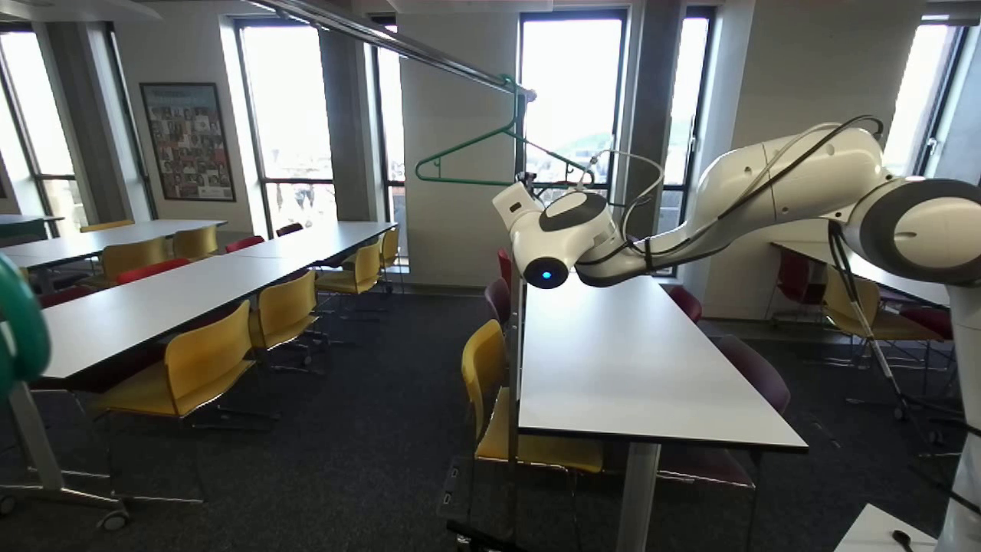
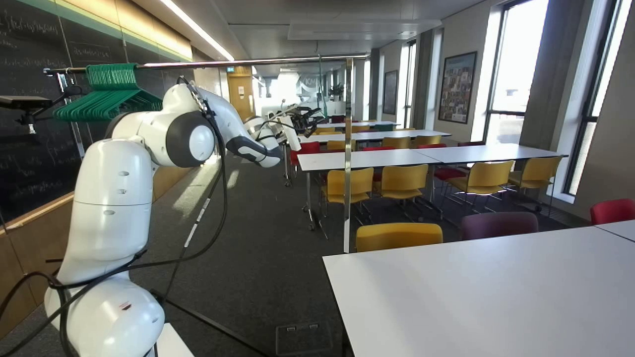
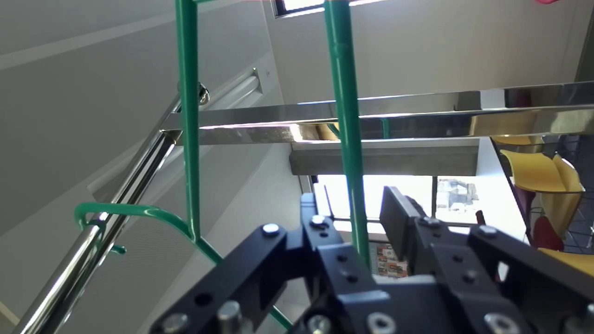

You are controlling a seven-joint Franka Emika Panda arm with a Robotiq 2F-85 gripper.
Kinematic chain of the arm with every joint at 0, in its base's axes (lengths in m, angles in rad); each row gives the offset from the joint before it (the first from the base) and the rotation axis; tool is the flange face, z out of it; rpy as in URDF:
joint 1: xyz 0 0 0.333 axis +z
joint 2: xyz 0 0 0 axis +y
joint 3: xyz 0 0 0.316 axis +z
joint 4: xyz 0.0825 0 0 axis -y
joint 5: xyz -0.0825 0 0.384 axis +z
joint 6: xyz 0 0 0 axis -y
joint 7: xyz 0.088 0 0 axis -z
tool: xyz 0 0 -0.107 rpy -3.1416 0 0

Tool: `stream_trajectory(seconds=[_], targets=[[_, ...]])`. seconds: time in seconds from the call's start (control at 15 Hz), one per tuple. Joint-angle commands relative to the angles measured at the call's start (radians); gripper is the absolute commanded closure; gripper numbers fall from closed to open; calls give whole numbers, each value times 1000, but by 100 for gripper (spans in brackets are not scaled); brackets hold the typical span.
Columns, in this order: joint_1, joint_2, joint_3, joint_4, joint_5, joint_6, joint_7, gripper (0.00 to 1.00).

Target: Put one green hanger on the table

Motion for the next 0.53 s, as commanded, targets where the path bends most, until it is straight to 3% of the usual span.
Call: stream_trajectory(seconds=[0.0, 0.13, 0.47], targets=[[-7, -6, -6, 23, -9, 48, -20, 95], [-7, -6, -6, 22, -9, 49, -20, 100], [-6, -13, -4, 23, 1, 75, -34, 97]])
